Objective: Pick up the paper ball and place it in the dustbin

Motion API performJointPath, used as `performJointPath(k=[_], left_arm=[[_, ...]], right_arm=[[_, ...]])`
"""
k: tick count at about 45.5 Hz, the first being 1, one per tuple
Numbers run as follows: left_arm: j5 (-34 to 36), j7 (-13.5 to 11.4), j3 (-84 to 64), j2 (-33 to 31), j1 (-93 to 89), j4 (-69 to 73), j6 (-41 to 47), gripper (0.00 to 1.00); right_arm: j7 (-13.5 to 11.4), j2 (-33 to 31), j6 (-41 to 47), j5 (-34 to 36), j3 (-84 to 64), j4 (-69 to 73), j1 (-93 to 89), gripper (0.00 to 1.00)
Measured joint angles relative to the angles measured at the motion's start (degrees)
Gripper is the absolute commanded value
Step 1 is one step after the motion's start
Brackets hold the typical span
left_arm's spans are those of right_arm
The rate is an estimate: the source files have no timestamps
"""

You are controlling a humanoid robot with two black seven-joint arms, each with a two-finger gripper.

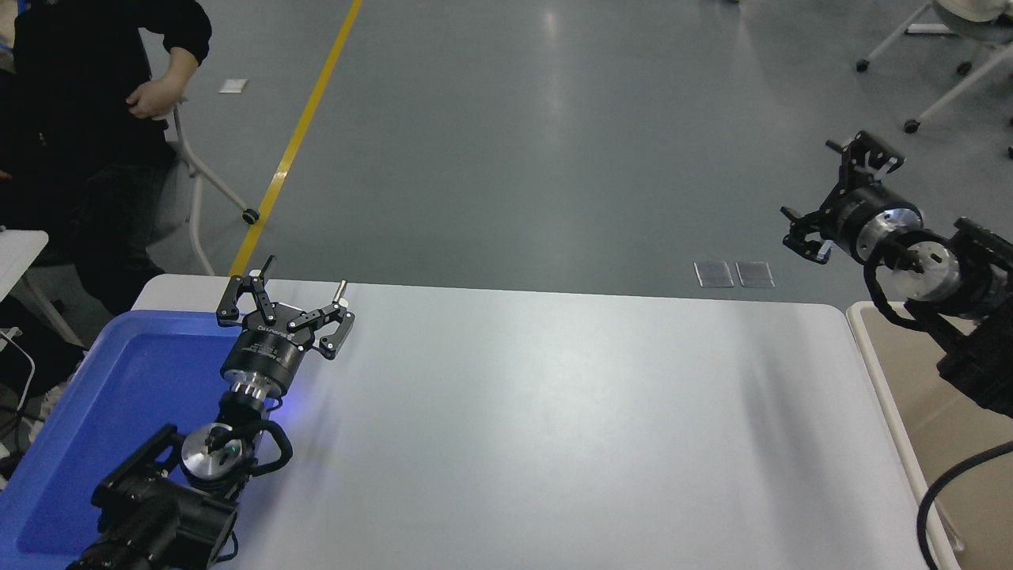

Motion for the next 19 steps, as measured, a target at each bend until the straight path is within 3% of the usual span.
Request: performJointPath(k=[19], left_arm=[[0.01,0.0,0.0,0.0,0.01,0.0,0.0,0.99]], right_arm=[[0.0,6.67,13.13,2.26,13.85,0.48,-12.52,1.0]])
